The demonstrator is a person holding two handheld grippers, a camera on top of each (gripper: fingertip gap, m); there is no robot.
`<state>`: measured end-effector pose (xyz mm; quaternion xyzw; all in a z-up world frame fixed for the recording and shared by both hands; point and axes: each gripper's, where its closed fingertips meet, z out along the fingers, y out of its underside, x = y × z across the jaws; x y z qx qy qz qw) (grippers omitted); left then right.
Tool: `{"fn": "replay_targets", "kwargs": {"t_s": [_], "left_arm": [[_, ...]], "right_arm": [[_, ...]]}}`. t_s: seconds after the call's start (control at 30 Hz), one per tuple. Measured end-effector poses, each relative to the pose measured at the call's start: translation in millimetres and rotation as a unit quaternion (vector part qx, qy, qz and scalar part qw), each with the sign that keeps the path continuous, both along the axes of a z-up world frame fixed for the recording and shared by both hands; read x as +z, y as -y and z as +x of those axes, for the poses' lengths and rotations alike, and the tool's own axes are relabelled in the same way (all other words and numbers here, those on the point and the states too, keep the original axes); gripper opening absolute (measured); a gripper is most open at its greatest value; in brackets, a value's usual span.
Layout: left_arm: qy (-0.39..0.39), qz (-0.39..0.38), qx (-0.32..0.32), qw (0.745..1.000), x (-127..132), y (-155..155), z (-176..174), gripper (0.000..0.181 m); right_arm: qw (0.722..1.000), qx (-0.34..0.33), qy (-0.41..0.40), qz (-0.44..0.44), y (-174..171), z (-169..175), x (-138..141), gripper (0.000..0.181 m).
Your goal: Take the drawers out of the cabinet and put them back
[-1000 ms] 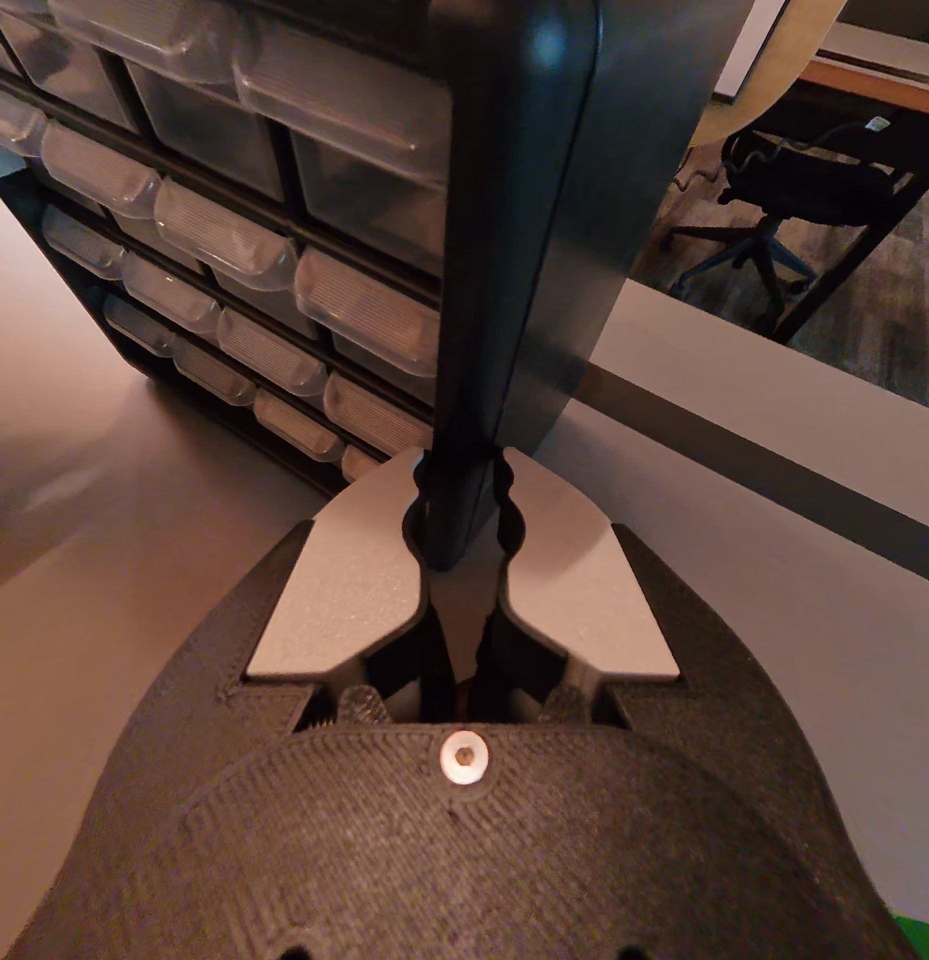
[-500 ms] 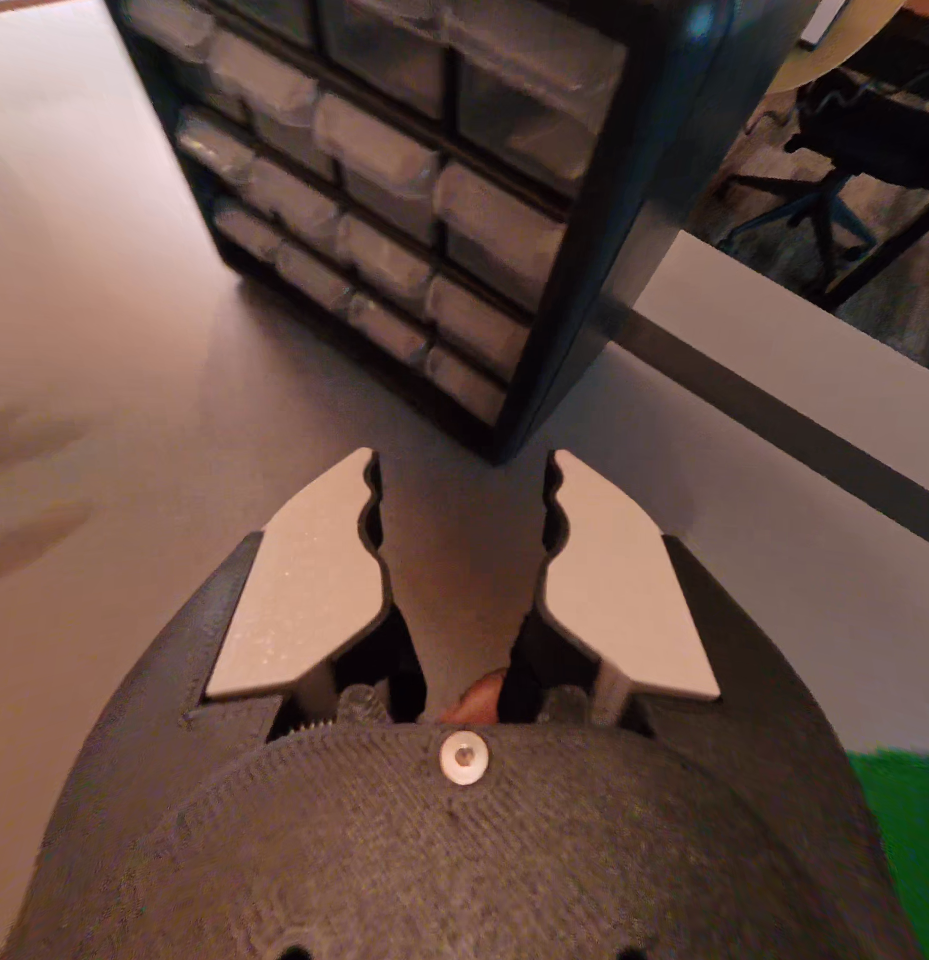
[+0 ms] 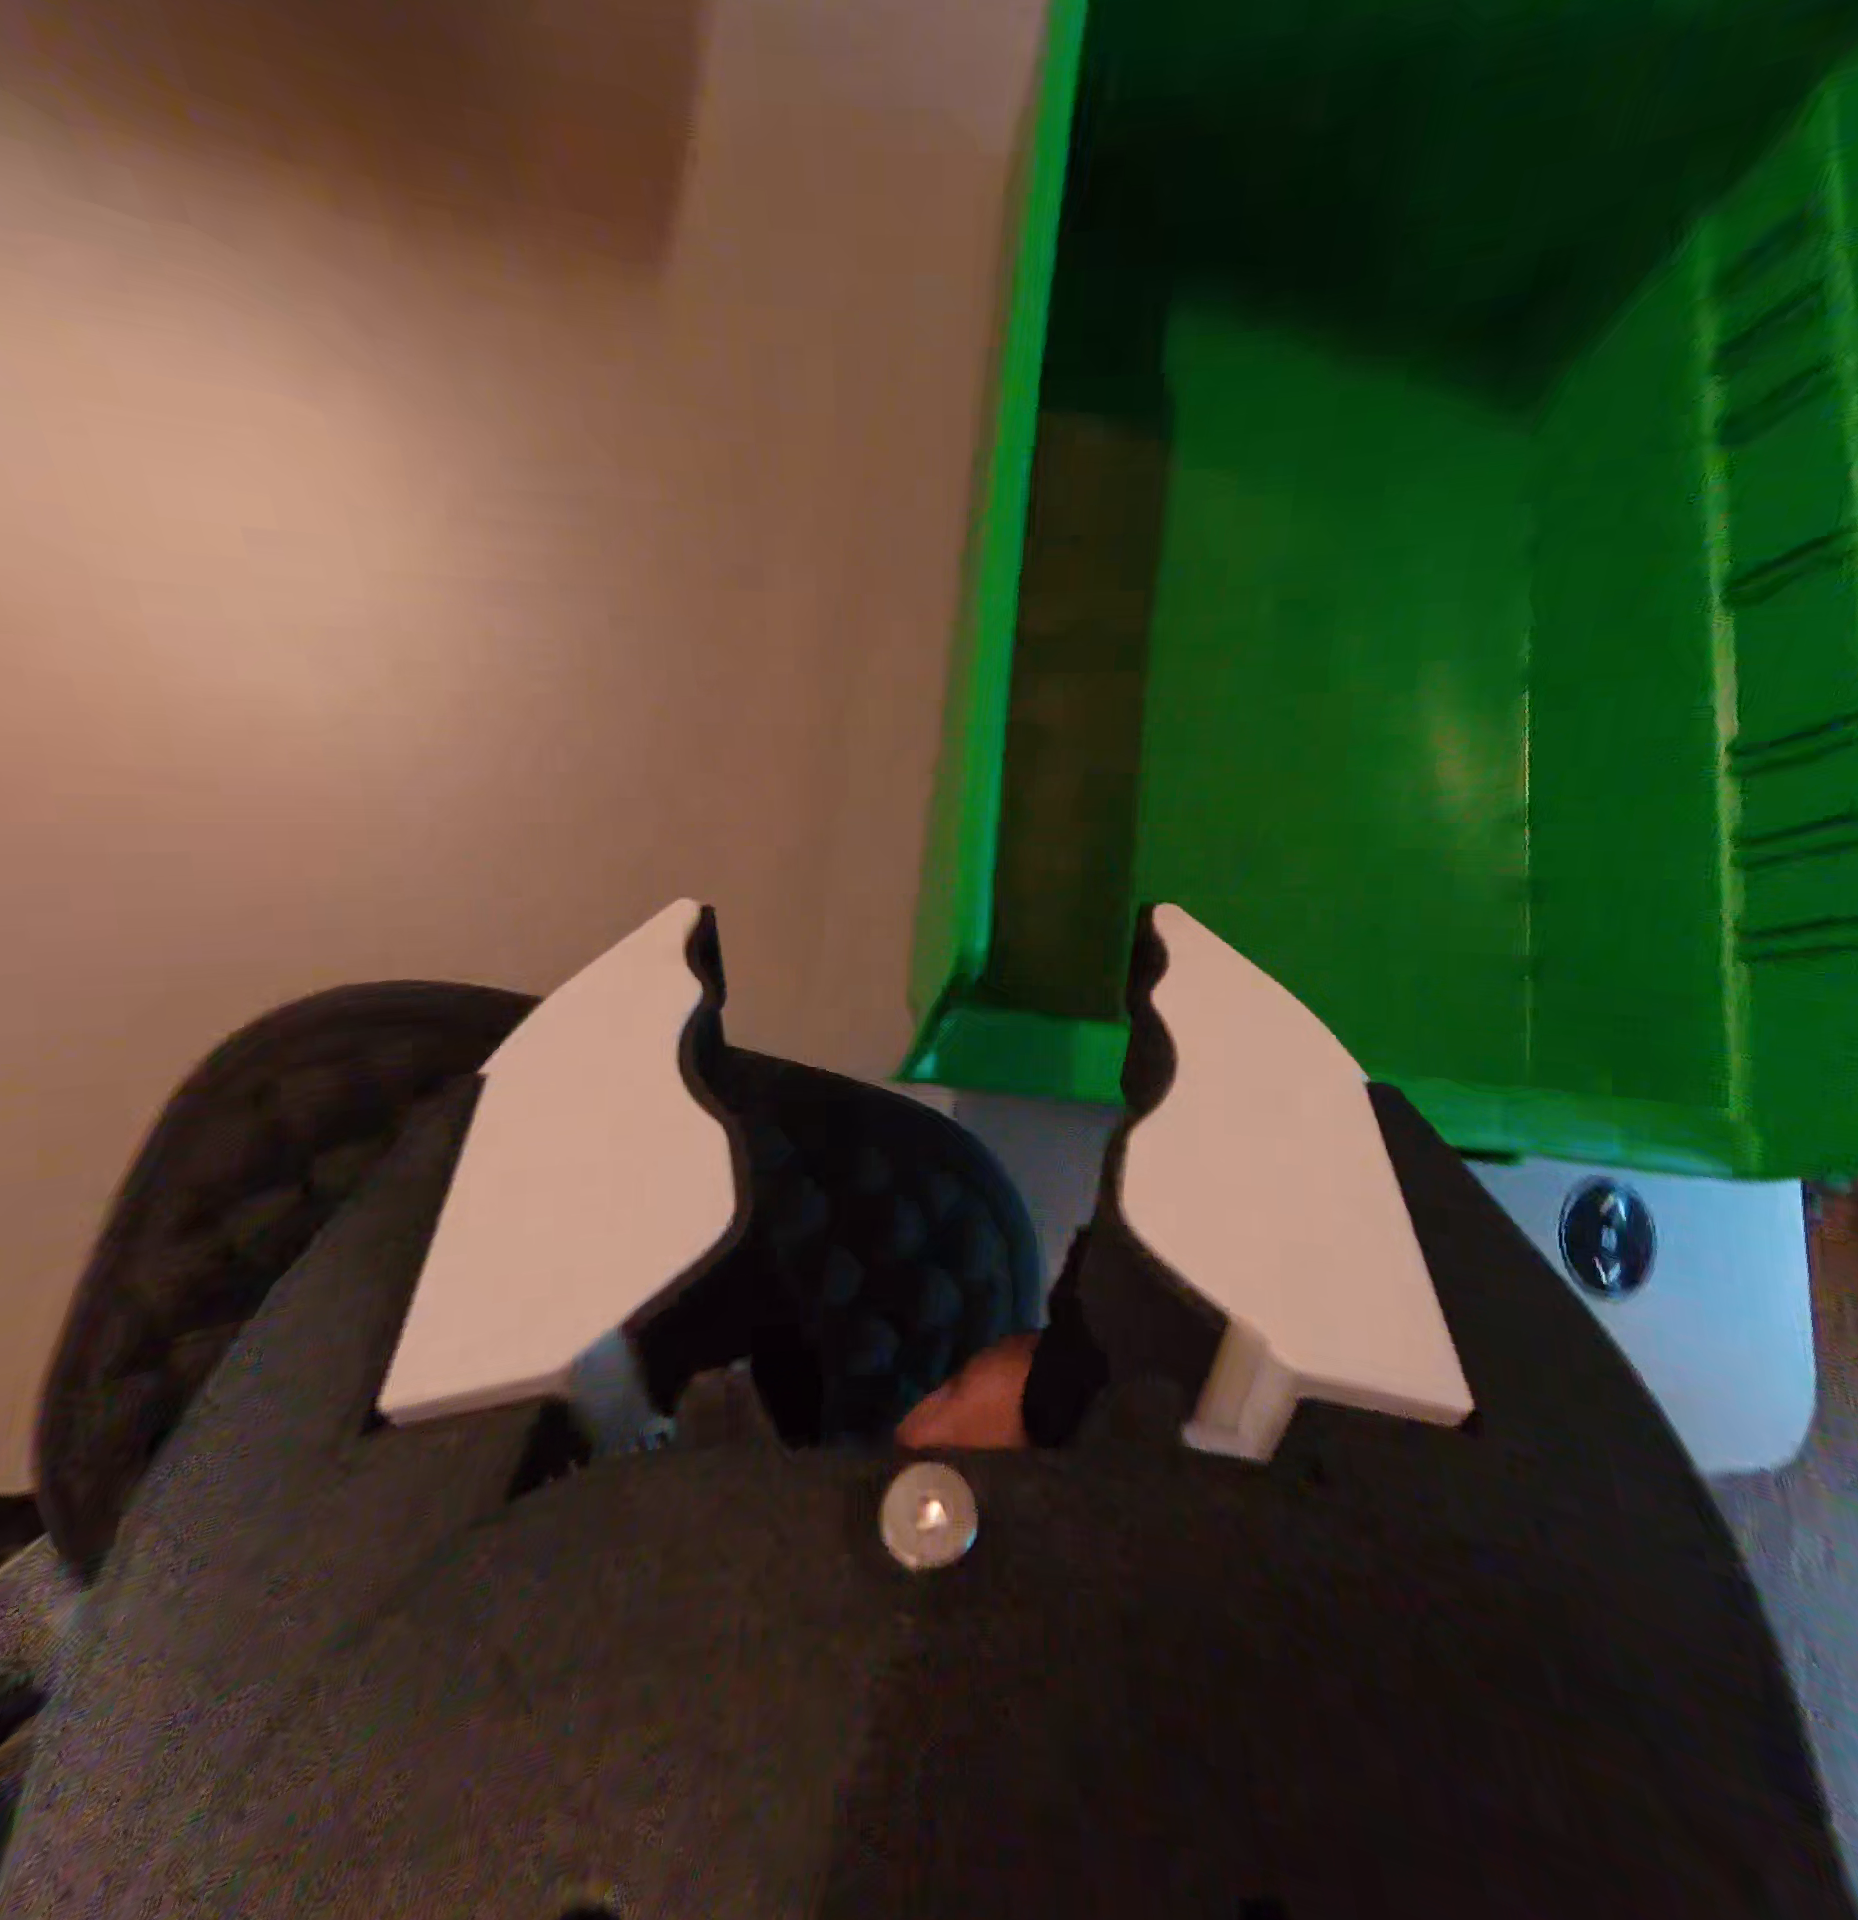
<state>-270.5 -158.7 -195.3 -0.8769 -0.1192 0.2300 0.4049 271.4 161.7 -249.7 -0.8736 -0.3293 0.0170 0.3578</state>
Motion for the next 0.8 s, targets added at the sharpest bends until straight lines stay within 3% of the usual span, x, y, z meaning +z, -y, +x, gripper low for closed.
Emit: {"fn": "replay_targets", "kwargs": {"t_s": [0.03,0.1,0.13,0.17,0.8], "left_arm": [[0.020,-0.024,0.000,1.000,-16,2,-2,0.079],[0.045,-0.063,-0.002,0.997,-40,7,-5,0.047],[0.035,-0.072,0.005,0.997,-44,8,-10,0.023],[0.017,-0.071,0.011,0.997,-43,8,-14,0.013],[-0.034,-0.064,-0.119,0.990,-43,-17,10,0.013]], "right_arm": [[1.000,-0.014,0.007,-0.013,-3,4,-6,0.068],[0.999,-0.015,0.002,-0.031,-4,2,-15,0.038],[0.999,-0.016,0.005,-0.037,-4,2,-19,0.017],[0.999,-0.018,0.011,-0.041,-4,2,-22,0.008],[0.999,0.007,0.027,-0.034,2,-10,-22,0.008]]}}
